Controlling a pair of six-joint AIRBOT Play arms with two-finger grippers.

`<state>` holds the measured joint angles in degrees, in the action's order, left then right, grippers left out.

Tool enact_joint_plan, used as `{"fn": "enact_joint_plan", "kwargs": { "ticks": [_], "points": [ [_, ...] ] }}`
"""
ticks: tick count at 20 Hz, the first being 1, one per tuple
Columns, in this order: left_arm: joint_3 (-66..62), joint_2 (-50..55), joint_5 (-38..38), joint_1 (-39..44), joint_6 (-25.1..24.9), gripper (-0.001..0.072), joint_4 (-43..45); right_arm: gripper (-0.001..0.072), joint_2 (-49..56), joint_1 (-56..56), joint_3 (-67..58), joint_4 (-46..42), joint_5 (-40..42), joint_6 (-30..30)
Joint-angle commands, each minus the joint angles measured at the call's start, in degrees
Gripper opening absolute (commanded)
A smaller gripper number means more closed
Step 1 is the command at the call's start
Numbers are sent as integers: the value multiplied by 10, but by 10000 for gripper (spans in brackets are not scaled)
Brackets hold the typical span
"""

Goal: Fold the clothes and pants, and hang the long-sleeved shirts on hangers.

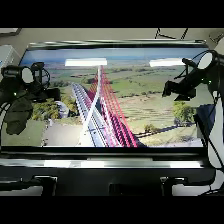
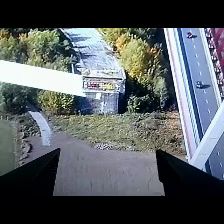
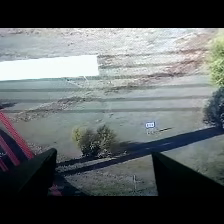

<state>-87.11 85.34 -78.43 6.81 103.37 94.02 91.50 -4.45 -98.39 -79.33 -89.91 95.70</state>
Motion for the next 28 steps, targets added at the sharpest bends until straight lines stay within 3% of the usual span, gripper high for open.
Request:
{"fn": "enact_joint_plan", "kwargs": {
  "ticks": [1, 13, 23, 28],
  "points": [
    [0, 0, 0, 0, 0, 707, 0, 689, 0, 1, 0, 0, 0, 1],
    [0, 0, 0, 0, 0, 707, 0, 690, 0, 1, 0, 0, 0, 1],
    [0, 8, 19, 2, 4, 706, 0, 687, 1, 1, 0, -5, 113, 9],
    [-11, 10, 31, -11, -65, 708, 49, 687, 1, 1, 0, -5, 145, 9]
  ]
}}
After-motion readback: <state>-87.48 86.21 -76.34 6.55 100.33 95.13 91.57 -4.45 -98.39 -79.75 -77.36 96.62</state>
